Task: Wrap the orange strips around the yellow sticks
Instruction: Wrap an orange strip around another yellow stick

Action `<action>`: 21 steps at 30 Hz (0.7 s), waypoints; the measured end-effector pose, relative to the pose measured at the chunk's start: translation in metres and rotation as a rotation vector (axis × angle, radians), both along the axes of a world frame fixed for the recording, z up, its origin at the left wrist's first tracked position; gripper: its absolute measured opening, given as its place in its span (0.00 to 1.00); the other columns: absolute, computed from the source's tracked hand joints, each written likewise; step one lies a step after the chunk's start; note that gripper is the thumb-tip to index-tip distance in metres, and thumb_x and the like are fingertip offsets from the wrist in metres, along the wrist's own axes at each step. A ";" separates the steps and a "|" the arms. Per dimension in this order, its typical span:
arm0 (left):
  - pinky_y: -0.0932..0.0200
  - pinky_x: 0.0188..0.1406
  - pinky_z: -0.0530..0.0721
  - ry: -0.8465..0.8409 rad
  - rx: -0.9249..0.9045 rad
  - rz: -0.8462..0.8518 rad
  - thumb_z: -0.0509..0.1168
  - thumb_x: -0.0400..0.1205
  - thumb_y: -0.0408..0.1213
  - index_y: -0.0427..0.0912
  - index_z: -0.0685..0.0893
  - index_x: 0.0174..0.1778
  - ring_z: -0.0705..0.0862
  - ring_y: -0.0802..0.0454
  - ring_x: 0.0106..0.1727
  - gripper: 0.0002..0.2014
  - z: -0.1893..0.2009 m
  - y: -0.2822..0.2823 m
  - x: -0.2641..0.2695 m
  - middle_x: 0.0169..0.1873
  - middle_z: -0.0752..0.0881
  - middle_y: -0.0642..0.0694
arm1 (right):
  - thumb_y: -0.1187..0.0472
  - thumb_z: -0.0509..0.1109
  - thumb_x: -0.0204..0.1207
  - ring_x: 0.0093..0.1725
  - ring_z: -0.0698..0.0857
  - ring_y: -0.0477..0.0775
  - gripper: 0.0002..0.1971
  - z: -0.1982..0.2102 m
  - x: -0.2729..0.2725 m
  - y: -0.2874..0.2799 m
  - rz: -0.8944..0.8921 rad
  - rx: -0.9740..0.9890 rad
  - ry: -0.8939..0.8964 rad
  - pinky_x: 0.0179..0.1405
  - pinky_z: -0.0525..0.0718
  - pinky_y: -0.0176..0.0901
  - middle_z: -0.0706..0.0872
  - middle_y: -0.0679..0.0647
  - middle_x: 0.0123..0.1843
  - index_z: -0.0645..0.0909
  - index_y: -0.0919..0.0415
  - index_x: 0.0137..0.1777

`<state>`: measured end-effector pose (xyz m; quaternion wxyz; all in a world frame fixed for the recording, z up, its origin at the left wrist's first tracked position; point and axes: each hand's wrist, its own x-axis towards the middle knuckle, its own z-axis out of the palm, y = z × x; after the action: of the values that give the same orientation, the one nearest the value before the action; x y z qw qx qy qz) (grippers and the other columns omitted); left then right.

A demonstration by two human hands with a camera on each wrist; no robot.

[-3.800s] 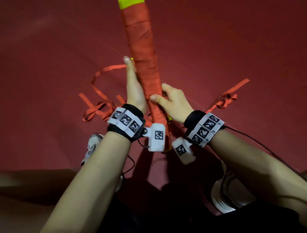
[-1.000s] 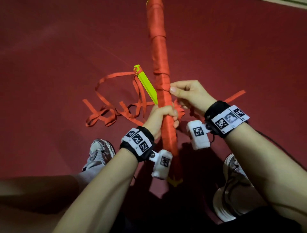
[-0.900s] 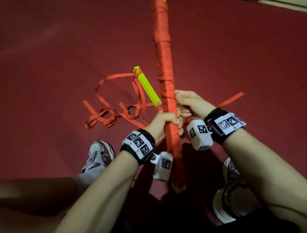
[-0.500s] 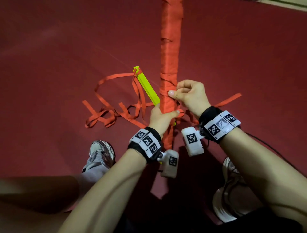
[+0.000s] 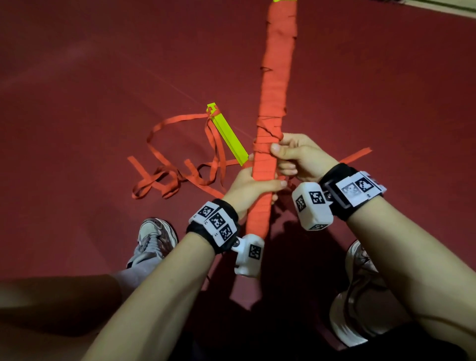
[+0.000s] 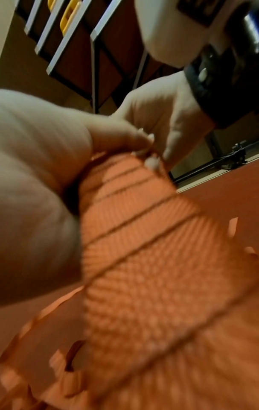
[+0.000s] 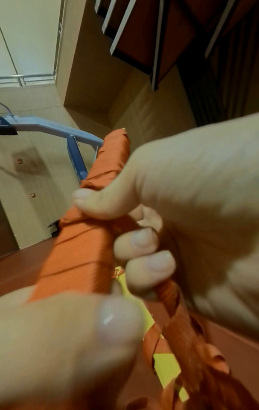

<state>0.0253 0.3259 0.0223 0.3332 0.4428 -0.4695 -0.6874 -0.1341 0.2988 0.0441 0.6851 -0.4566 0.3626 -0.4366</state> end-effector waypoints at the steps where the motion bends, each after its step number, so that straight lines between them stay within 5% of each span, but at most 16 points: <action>1: 0.54 0.39 0.88 -0.024 -0.022 0.063 0.79 0.70 0.30 0.30 0.88 0.54 0.89 0.48 0.37 0.17 -0.001 -0.002 -0.004 0.42 0.93 0.42 | 0.65 0.68 0.83 0.20 0.65 0.40 0.11 0.001 0.003 -0.001 -0.063 0.002 0.000 0.17 0.58 0.34 0.89 0.71 0.54 0.81 0.74 0.58; 4: 0.44 0.58 0.89 -0.213 -0.073 0.284 0.79 0.61 0.47 0.41 0.90 0.51 0.92 0.42 0.50 0.24 -0.004 -0.001 -0.016 0.46 0.94 0.44 | 0.68 0.69 0.82 0.19 0.65 0.41 0.14 0.002 0.014 -0.003 -0.269 -0.009 0.043 0.15 0.63 0.32 0.84 0.76 0.48 0.80 0.79 0.61; 7: 0.44 0.52 0.87 -0.496 -0.173 0.352 0.73 0.61 0.51 0.49 0.82 0.47 0.89 0.42 0.47 0.21 -0.009 0.003 -0.019 0.40 0.91 0.49 | 0.67 0.72 0.81 0.18 0.64 0.42 0.14 0.007 0.020 -0.004 -0.399 -0.091 0.180 0.16 0.62 0.35 0.78 0.61 0.30 0.81 0.79 0.59; 9: 0.47 0.45 0.87 -0.512 -0.226 0.346 0.72 0.61 0.47 0.48 0.82 0.47 0.89 0.43 0.43 0.19 -0.007 0.006 -0.019 0.38 0.90 0.50 | 0.66 0.73 0.82 0.18 0.65 0.43 0.13 0.012 0.020 -0.004 -0.390 -0.158 0.240 0.17 0.63 0.35 0.76 0.53 0.24 0.83 0.76 0.60; 11: 0.56 0.28 0.81 -0.301 -0.162 0.364 0.72 0.62 0.38 0.46 0.82 0.37 0.83 0.49 0.25 0.09 0.001 0.004 -0.017 0.24 0.85 0.53 | 0.66 0.71 0.83 0.20 0.65 0.43 0.13 0.017 0.015 -0.004 -0.315 -0.202 0.293 0.18 0.65 0.34 0.77 0.55 0.28 0.83 0.73 0.64; 13: 0.64 0.20 0.69 -0.043 -0.003 0.290 0.67 0.61 0.27 0.43 0.76 0.32 0.71 0.53 0.16 0.09 0.010 0.003 -0.014 0.18 0.77 0.52 | 0.67 0.68 0.85 0.20 0.64 0.41 0.16 0.019 0.007 -0.008 -0.281 -0.139 0.277 0.19 0.65 0.33 0.81 0.51 0.31 0.80 0.70 0.70; 16: 0.65 0.22 0.65 0.209 0.160 0.106 0.60 0.60 0.26 0.44 0.73 0.36 0.66 0.55 0.19 0.12 0.019 0.005 -0.010 0.23 0.68 0.48 | 0.63 0.66 0.84 0.19 0.64 0.40 0.20 0.013 -0.001 -0.011 -0.158 -0.016 0.141 0.16 0.60 0.32 0.85 0.58 0.40 0.77 0.75 0.70; 19: 0.65 0.23 0.70 0.334 0.183 -0.022 0.61 0.60 0.25 0.42 0.74 0.38 0.67 0.55 0.20 0.13 0.017 0.011 -0.008 0.24 0.70 0.47 | 0.54 0.66 0.81 0.17 0.68 0.42 0.31 0.005 0.000 -0.006 0.022 0.021 0.054 0.15 0.60 0.30 0.78 0.61 0.25 0.71 0.89 0.64; 21: 0.63 0.24 0.73 0.304 0.172 -0.042 0.64 0.59 0.26 0.41 0.76 0.40 0.69 0.54 0.21 0.15 0.016 0.010 -0.006 0.25 0.72 0.46 | 0.56 0.67 0.81 0.16 0.70 0.43 0.25 0.004 0.001 -0.006 0.022 -0.003 0.042 0.15 0.65 0.29 0.71 0.56 0.22 0.73 0.86 0.50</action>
<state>0.0194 0.3362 0.0382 0.3470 0.3507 -0.3623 -0.7908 -0.1332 0.2924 0.0476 0.6816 -0.4705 0.3713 -0.4198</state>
